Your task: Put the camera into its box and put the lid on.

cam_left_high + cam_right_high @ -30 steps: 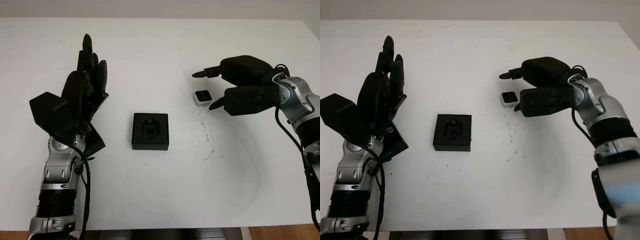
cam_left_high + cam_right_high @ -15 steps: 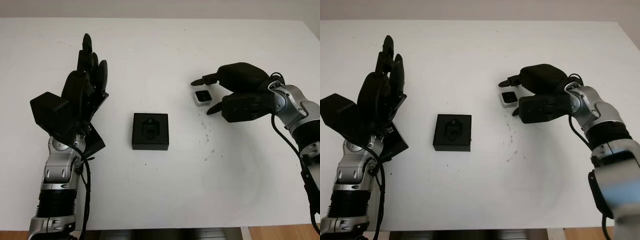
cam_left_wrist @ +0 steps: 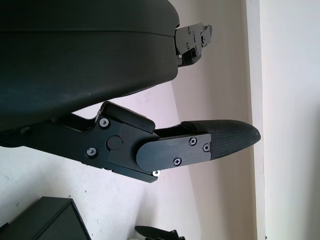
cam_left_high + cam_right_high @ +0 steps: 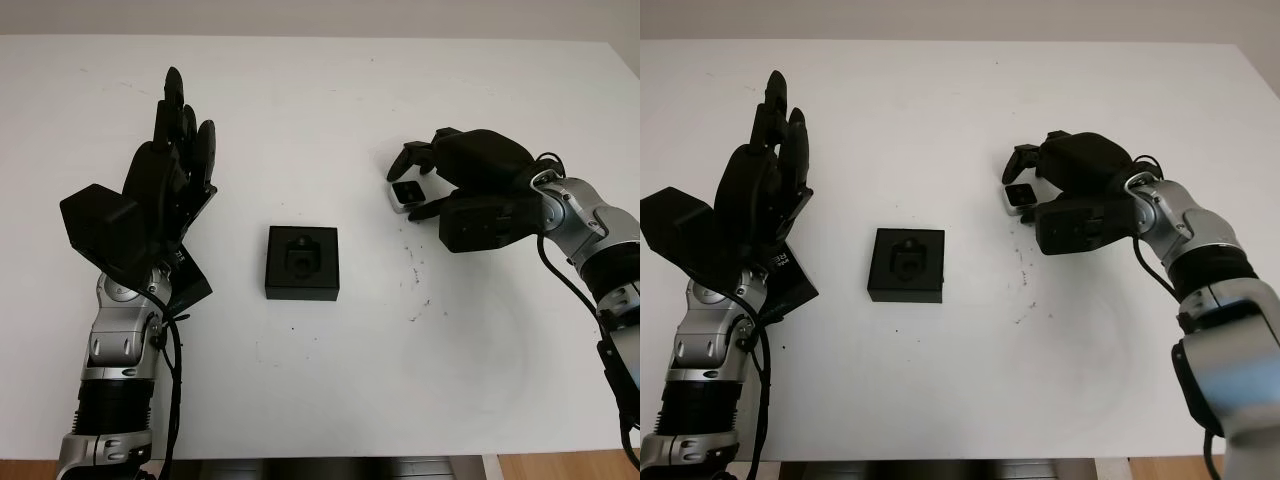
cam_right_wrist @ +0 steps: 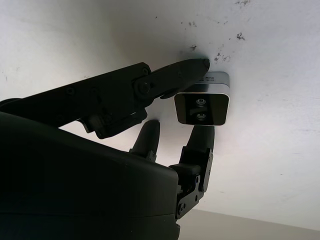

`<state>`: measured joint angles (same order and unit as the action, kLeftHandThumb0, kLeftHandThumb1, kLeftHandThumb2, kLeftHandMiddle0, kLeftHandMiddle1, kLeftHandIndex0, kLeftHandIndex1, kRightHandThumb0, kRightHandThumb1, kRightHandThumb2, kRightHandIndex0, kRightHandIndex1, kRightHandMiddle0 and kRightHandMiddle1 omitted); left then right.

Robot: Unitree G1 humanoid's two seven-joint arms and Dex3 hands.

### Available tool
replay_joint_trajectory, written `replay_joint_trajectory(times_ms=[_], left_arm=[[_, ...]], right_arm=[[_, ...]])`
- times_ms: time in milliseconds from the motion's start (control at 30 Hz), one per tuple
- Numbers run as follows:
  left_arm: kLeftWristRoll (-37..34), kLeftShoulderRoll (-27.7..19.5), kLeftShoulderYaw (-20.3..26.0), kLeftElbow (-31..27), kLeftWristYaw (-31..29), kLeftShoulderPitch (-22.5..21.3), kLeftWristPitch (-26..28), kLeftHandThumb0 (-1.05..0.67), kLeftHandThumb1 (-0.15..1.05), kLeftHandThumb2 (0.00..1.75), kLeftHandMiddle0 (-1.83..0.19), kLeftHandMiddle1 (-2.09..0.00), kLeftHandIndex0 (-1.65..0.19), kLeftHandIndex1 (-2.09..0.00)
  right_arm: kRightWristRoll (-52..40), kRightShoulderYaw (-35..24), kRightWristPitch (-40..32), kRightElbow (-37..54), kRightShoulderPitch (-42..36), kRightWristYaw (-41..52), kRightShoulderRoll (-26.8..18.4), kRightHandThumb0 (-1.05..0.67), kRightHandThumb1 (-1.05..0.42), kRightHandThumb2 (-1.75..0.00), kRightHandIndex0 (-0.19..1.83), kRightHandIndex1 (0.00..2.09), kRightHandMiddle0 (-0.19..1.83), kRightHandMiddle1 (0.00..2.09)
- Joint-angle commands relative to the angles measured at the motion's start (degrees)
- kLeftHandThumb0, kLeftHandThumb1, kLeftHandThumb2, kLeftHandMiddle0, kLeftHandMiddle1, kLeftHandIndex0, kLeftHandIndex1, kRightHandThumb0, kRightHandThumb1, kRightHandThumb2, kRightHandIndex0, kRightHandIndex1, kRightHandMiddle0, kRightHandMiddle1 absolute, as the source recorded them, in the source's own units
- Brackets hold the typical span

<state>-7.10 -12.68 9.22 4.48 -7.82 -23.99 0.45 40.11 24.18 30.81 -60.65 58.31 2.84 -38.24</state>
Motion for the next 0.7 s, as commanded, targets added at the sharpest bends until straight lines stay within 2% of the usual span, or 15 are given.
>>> replay_joint_trajectory(times_ms=[0,133,300,400,533,667], left_arm=[[-0.16,0.05,0.22,-0.28,0.07,0.02,-0.59,-0.8,1.05,0.55,0.19,0.0,0.19,0.0],[0.08,-0.07,0.15,-0.61,0.22,0.15,-0.36,-0.8,1.05,0.55,0.19,0.0,0.19,0.0],[0.31,-0.35,0.19,-0.8,0.2,0.2,-0.13,-0.81,1.05,0.55,0.19,0.0,0.19,0.0],[-0.02,-0.45,0.26,-1.06,-0.18,0.27,0.12,-0.81,1.05,0.54,0.19,0.0,0.19,0.0],[0.01,-0.36,0.27,-1.31,-0.12,0.41,0.07,-0.81,1.05,0.53,0.19,0.0,0.19,0.0],[-0.13,-0.04,0.34,-1.35,0.19,0.38,0.11,-0.8,1.05,0.53,0.19,0.0,0.19,0.0]], right_arm=[[0.52,0.45,-0.11,-1.06,0.19,-0.57,-0.65,-0.41,-0.95,-0.06,0.09,1.52,0.23,1.18],[1.18,1.0,0.86,-2.45,0.3,-2.68,-0.55,-0.42,-0.93,-0.05,0.06,1.68,0.24,1.28],[2.08,2.01,-0.7,-2.95,0.96,-1.3,-0.37,-0.45,-0.94,-0.05,0.0,1.68,0.19,1.31],[2.27,2.43,-1.64,-2.83,1.16,-0.16,-0.33,-0.47,-0.94,-0.05,-0.08,1.81,0.18,1.31],[1.56,2.34,-1.54,-2.74,1.01,0.68,-0.39,-0.48,-0.93,-0.05,-0.07,1.79,0.21,1.25],[1.18,2.21,-0.06,-2.45,0.58,0.35,-0.66,-0.4,-0.96,-0.06,-0.03,1.85,0.3,1.26]])
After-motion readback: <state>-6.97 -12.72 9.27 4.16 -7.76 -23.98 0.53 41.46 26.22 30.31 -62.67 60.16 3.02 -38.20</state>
